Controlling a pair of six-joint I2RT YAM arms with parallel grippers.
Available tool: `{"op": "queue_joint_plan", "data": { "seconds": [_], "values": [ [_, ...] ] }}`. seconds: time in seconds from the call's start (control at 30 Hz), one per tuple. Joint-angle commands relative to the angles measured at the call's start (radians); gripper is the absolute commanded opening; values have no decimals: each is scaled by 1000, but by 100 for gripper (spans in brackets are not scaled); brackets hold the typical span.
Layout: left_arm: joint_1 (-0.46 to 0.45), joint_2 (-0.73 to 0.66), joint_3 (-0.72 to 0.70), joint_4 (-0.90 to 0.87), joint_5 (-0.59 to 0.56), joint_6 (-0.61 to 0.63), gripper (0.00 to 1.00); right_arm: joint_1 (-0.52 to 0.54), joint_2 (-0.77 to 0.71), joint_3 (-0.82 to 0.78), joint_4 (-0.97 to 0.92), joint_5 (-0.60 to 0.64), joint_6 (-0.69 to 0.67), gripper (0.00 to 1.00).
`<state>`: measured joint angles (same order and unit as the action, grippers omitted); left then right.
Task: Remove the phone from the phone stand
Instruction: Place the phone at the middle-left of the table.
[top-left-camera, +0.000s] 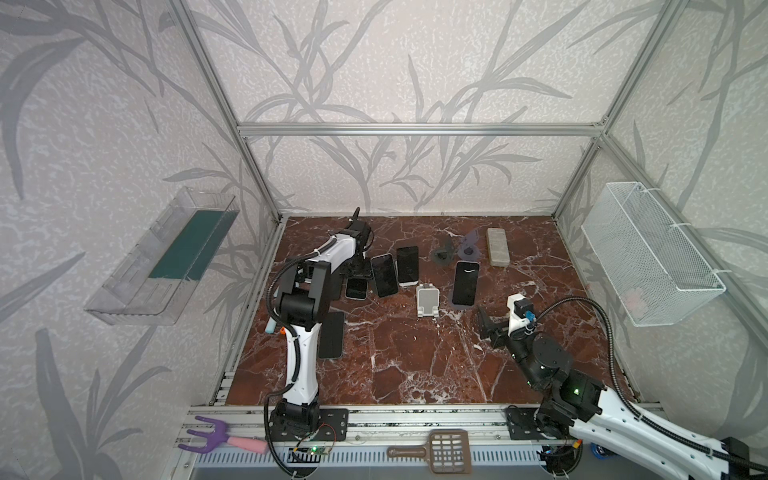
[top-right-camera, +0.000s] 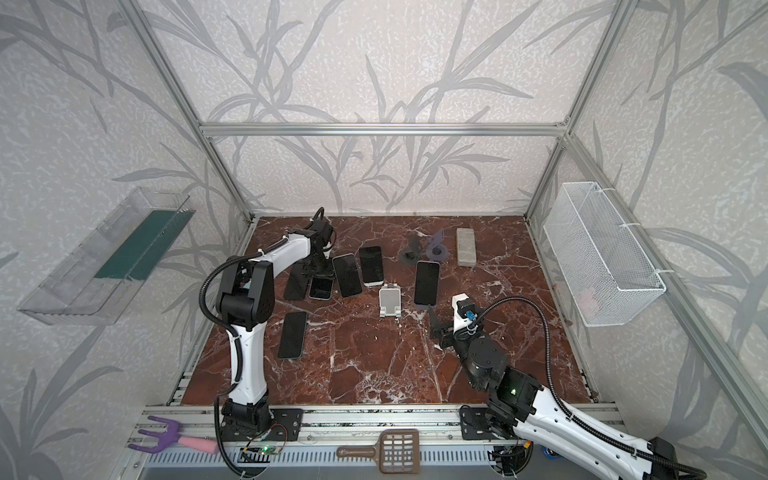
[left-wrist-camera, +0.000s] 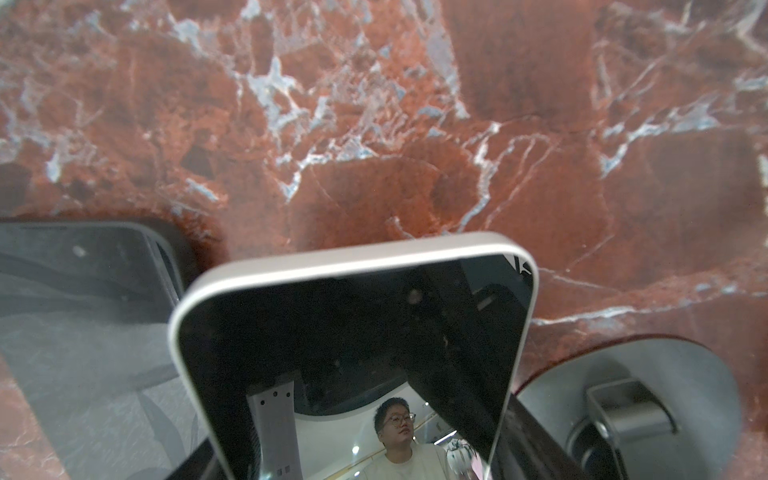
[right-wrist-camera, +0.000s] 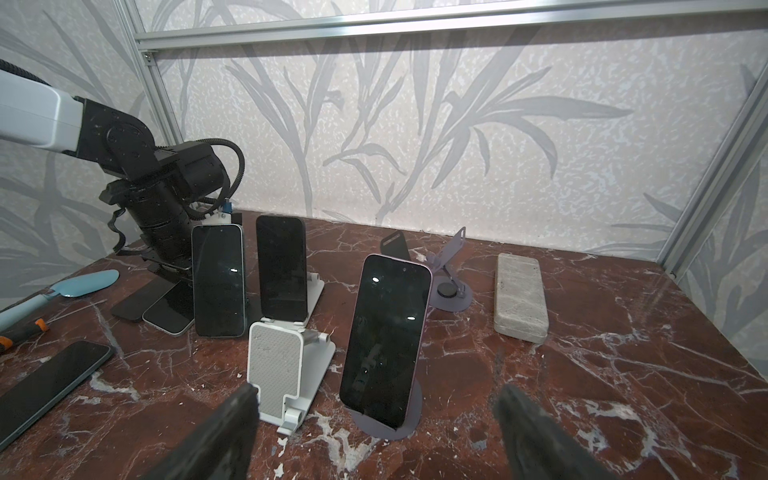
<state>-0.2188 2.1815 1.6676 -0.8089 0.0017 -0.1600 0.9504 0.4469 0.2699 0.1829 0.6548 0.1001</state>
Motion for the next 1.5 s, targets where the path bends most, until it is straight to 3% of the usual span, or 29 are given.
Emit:
{"op": "queue_joint_plan", "data": {
  "seconds": [0.0,1.17,1.47],
  "values": [
    [1,50,-9,-62,-14,4,64,-3,-10,-11,22,18,-6,89],
    [1,2,-4,-103,-150,-12,74,-2,9,-6,19,6,7,89],
    [-1,24,17,-107,-80,-6,75,-2,24,-5,24,-1,8,89]
  ]
}}
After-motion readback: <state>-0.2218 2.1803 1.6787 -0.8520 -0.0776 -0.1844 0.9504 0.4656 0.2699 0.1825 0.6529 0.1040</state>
